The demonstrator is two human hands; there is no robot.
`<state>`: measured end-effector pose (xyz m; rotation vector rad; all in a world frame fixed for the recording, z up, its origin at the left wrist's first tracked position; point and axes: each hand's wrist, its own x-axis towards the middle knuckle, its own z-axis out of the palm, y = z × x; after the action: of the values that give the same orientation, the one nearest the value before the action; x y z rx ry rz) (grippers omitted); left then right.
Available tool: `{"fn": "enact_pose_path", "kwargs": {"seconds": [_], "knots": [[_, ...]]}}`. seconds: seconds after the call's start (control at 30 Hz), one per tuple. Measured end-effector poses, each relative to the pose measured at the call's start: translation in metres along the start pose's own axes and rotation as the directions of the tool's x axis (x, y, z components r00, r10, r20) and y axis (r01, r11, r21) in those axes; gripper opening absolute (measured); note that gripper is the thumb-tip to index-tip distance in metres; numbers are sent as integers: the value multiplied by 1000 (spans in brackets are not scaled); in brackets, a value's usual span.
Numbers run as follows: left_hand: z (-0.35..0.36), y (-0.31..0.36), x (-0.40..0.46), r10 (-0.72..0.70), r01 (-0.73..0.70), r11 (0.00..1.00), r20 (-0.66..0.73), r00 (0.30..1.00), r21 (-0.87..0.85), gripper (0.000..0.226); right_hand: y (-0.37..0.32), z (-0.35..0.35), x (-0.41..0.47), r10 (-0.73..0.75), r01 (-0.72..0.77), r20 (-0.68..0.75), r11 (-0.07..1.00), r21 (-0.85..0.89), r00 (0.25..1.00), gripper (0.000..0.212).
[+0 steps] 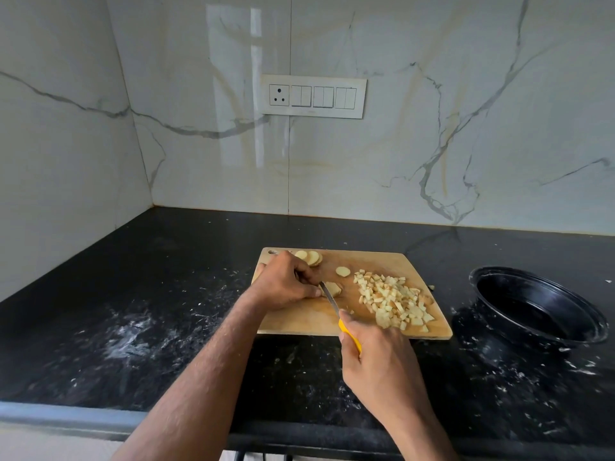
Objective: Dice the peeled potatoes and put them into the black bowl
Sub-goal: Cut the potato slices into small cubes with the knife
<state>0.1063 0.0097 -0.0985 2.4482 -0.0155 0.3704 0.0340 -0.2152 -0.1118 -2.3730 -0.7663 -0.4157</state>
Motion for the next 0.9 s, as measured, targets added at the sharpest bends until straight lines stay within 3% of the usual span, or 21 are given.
{"fn": "enact_pose_path", "kwargs": {"seconds": [0.47, 0.67, 0.9], "knots": [[3, -1, 3, -10, 13, 996, 41, 999, -84, 20, -2, -8, 10, 60, -60, 148, 998, -1, 987, 29], [3, 1, 1, -2, 6, 994, 40, 999, -106, 17, -7, -4, 19, 43, -34, 130, 997, -71, 991, 32], [4, 0, 1, -11, 13, 997, 28, 1000, -70, 13, -3, -14, -2, 56, -57, 151, 998, 4, 987, 36]]}}
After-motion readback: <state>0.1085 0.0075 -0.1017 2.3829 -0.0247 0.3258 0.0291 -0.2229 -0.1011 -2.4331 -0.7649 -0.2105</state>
